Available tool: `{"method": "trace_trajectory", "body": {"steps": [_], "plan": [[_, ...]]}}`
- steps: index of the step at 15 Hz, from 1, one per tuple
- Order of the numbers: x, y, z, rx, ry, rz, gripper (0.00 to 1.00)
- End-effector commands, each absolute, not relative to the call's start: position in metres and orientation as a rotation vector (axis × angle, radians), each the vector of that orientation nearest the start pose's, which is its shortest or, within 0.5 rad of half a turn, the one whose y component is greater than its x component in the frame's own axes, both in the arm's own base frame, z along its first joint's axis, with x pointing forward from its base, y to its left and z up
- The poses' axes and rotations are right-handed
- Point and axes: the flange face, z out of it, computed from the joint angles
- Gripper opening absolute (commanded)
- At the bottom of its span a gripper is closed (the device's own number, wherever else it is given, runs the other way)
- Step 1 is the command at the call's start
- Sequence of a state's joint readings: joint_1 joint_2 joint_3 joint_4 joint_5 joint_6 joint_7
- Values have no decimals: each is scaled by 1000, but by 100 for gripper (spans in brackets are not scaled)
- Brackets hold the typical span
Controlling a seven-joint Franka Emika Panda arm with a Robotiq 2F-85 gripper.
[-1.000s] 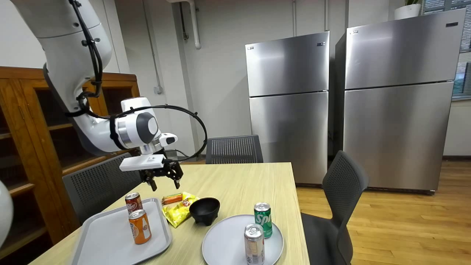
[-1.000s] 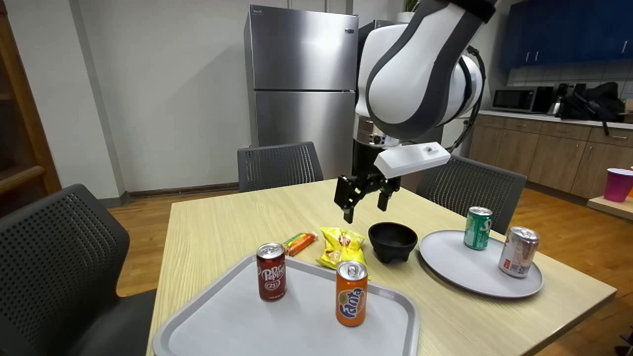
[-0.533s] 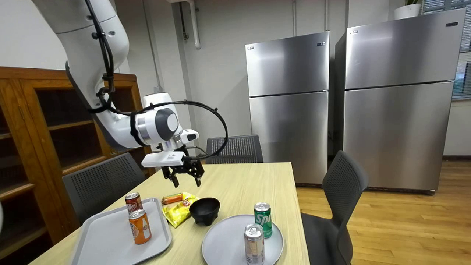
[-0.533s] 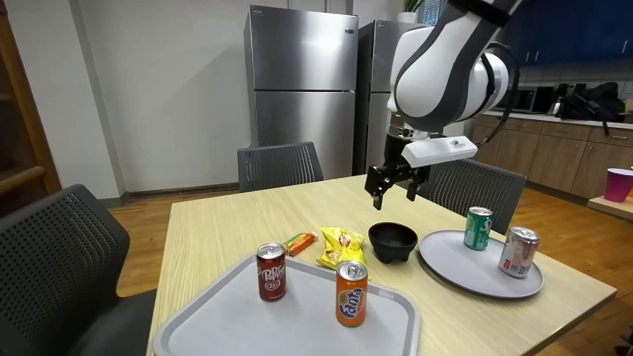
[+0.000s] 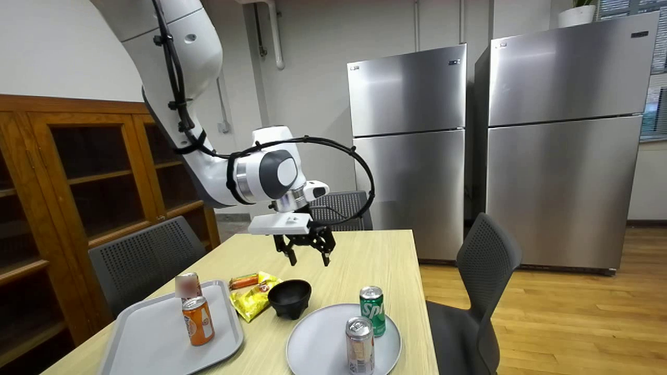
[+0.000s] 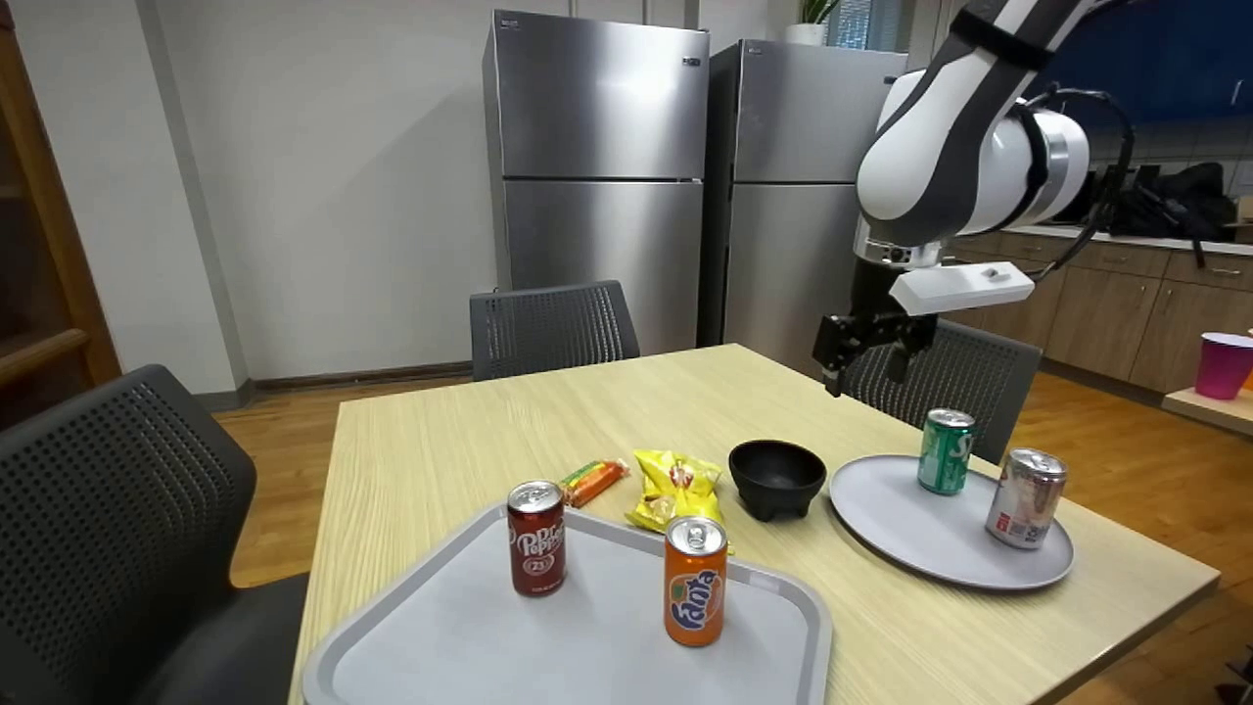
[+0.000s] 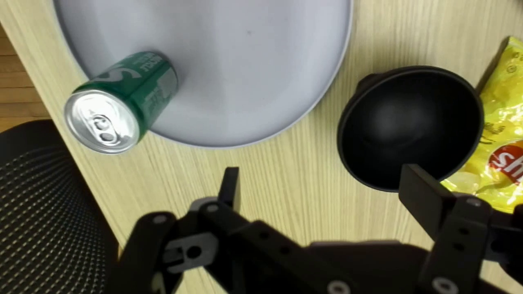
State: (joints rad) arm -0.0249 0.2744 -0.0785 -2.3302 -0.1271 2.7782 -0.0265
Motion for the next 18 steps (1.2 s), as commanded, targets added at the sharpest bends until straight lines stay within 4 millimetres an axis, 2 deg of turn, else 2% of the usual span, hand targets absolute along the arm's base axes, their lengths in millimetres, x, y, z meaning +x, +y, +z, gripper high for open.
{"method": "trace_trajectory", "body": {"steps": [1, 7, 10, 11, 13, 18], "plan": [[546, -92, 235, -3197, -72, -225, 100], [558, -160, 223, -3186, -69, -217, 100], [565, -184, 213, -3207, -19, -173, 100], [553, -173, 216, -3213, -6, -213, 100], [557, -181, 211, -3215, 12, -199, 100], [560, -182, 209, -3215, 11, -194, 100]]}}
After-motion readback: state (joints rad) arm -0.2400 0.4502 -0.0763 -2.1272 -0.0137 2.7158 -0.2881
